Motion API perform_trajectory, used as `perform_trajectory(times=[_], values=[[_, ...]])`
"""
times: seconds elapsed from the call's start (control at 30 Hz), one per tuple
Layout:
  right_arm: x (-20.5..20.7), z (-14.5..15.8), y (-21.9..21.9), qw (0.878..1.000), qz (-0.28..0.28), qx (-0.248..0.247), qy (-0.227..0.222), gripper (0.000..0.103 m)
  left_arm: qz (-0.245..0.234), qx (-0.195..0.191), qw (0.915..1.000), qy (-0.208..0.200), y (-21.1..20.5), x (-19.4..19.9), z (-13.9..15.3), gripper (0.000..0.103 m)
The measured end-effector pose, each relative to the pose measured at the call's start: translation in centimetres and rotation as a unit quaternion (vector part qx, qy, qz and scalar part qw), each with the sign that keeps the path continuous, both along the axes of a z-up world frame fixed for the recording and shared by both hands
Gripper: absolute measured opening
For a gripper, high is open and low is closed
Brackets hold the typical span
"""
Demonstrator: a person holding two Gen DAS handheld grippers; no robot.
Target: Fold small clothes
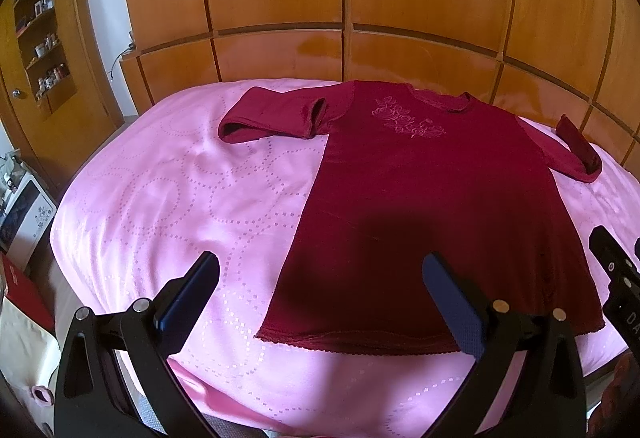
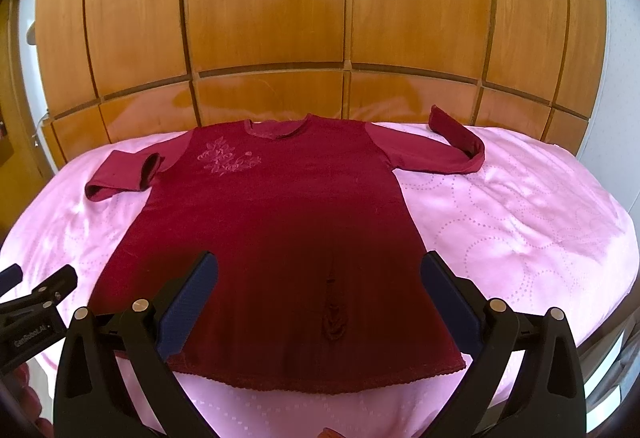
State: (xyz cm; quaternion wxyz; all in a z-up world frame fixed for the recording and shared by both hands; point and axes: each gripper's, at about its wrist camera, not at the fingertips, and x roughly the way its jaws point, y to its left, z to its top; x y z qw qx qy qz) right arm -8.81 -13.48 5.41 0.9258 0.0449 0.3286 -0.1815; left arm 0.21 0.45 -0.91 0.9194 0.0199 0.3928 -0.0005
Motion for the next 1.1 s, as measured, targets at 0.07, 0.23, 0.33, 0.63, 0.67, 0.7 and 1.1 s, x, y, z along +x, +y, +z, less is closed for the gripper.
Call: perform_trajectory(times=[0.07,0.23,0.33,0.63,0.67,0.7,1.1], values=[[0.1,-0.1,0.0,1.000,0.001,0.001,0.002,0.100,0.000,0.000,1.0000,0.001,0.0,0.0,0.0,0.101],[0.1,-0.2,-0.1,1.000,0.002,0.002,0.003,0.100,0.001,0.002,1.0000,0.000,-0.1,0.0,-0.1,0.101],[0.1,-0.2,-0.1,1.000,0.002,0.003,0.004,0.100,0.000,0.000,1.0000,0.000,0.0,0.0,-0.2,0.101],[0.1,-0.4,-0.2,1.000,0.001,0.004,0.005,0.100,-0.001,-0.001,1.0000,0.009,0.1,0.2,-0.3,0.101],[0.1,-0.4,-0.2,1.000,0.001,0.005,0.006,0.100,-0.001,-0.001,0.9999,0.010,0.1,0.2,-0.4,0.101],[0.2,-0.4,-0.2,1.000,0.000,0.006,0.006,0.100,-0.002,-0.002,0.9999,0.011,0.1,0.3,-0.5,0.101],[-1.6,1.1,-8.9,0.993,-0.043,0.056,-0.089,0.100,-0.029,-0.148,0.9861,0.071,5.2,2.8,-5.4,0.101]])
